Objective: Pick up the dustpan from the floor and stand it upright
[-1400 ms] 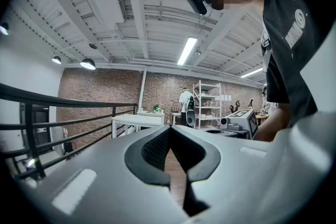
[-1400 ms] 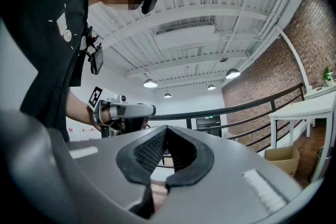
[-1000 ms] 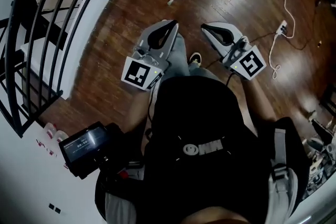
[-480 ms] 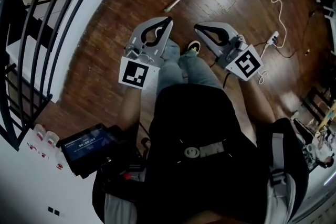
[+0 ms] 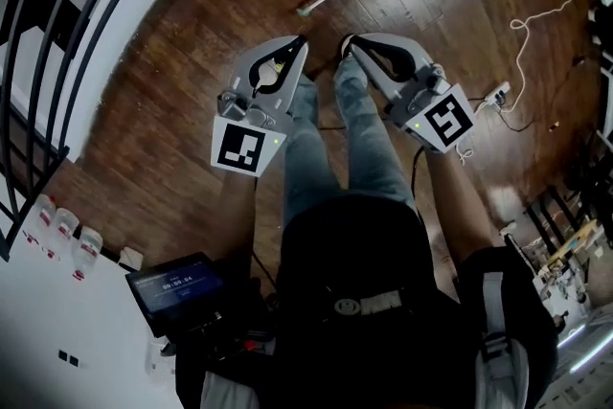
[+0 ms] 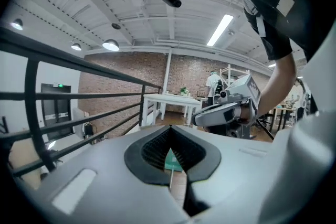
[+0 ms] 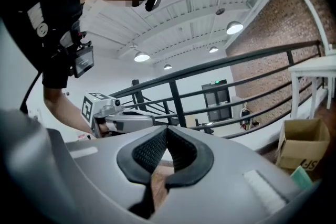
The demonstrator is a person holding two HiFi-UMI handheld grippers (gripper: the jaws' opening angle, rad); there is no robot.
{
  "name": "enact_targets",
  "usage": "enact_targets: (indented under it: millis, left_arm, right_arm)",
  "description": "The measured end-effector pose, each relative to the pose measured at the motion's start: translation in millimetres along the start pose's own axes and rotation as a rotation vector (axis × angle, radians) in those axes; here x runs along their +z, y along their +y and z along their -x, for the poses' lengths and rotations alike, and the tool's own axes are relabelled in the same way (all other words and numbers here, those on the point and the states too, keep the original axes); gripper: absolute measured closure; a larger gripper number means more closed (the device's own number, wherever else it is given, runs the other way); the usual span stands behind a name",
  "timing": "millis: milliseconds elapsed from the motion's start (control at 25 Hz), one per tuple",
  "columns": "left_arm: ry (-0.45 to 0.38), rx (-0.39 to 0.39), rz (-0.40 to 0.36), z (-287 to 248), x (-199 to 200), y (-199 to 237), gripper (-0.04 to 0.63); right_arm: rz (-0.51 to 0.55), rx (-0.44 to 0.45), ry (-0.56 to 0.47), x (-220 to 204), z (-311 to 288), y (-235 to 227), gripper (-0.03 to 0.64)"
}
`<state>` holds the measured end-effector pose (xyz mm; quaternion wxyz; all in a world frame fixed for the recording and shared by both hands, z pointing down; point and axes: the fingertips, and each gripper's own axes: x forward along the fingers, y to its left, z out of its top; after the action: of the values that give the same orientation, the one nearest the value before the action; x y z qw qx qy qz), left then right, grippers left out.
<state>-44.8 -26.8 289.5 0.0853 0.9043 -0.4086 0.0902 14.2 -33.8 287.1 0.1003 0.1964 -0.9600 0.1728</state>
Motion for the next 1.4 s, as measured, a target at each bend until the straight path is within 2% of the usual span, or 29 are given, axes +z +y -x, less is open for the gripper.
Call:
enact_targets:
  millis: [80,160,240,360,440,640,720,920,1120,1240,1400]
  left_arm:
    - [0.018,0.069,0.054,-11.3,-44.0,11.9,0.578]
    - [0.014,0.136,0.106,-24.7,-93.7,25.9,0.578]
    - [0.030,0.169,0.160,-36.5,-153.4,31.3,0.578]
    - [0.074,0.176,0.224,-54.9,-244.9,27.4,0.578]
    - [0.092,0.164,0.241,-64.9,-293.5,23.2,0.578]
    - [0.140,0.172,0.271,-75.8,-379.2,22.4,0.578]
    - [0.153,0.175,0.288,-76.3,-400.4,21.9,0.578]
    - [0.158,0.170,0.304,-73.0,-428.6,18.4,0.578]
    - [0.163,0.185,0.322,-68.8,-446.3,23.4,0.578]
    - [0.159,0.203,0.339,-66.3,-451.4,28.8,0.578]
    - [0.176,0.188,0.346,-69.8,-460.8,28.0,0.578]
  right_arm:
    - [-0.045,0.007,0.028,-56.1,-16.5,-35.9,0.613]
    - [-0.031,0.004,0.062,-121.2,-40.4,-72.8,0.613]
    - [-0.020,-0.015,0.113,-189.7,-62.5,-99.0,0.614]
    - [-0.075,-0.008,0.199,-293.3,-85.6,-123.0,0.612]
    - [-0.104,0.007,0.245,-352.1,-97.6,-133.9,0.612]
    - [-0.145,0.036,0.353,-469.1,-116.6,-156.9,0.610]
    - [-0.169,0.036,0.378,-502.7,-123.5,-165.0,0.527]
    - [-0.179,0.012,0.454,-573.4,-141.5,-175.7,0.379]
    - [-0.240,-0.070,0.496,-625.6,-149.6,-175.1,0.273]
    - [-0.272,-0.088,0.498,-649.8,-155.5,-162.2,0.255]
    - [-0.251,-0.081,0.449,-662.5,-182.7,-156.6,0.256]
